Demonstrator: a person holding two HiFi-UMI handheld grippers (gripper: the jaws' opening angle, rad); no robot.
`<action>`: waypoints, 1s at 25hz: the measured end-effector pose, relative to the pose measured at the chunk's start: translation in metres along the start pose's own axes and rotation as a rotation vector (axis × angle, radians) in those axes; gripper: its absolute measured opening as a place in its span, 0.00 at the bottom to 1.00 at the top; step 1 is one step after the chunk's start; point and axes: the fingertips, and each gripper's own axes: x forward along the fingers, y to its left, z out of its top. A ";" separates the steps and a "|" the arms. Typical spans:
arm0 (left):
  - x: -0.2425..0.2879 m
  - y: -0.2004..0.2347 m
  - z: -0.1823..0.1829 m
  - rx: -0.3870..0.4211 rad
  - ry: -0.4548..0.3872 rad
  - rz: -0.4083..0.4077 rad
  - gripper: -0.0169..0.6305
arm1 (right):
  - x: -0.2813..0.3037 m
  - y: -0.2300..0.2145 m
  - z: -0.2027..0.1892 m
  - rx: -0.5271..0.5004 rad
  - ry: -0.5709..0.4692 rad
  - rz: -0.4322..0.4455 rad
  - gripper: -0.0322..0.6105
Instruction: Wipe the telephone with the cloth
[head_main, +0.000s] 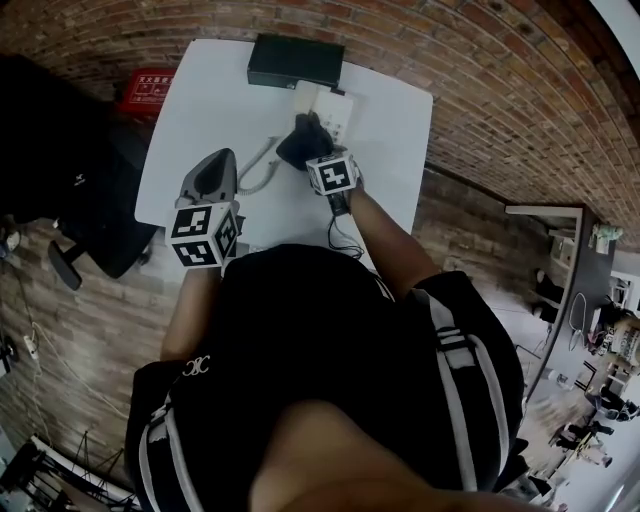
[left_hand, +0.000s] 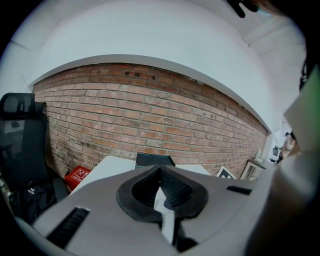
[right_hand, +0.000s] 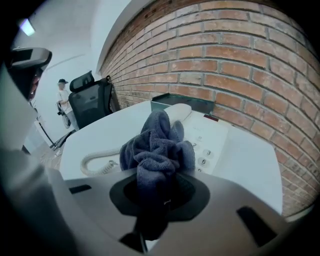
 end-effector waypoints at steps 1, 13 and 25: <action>0.000 0.000 0.000 0.001 0.001 -0.001 0.02 | 0.001 -0.006 0.004 0.007 -0.008 -0.012 0.12; 0.001 -0.002 -0.004 0.006 0.017 0.022 0.02 | 0.027 -0.051 0.048 0.034 -0.050 -0.091 0.12; 0.004 0.004 -0.010 0.005 0.047 0.051 0.02 | 0.041 -0.084 0.085 -0.001 -0.022 -0.168 0.12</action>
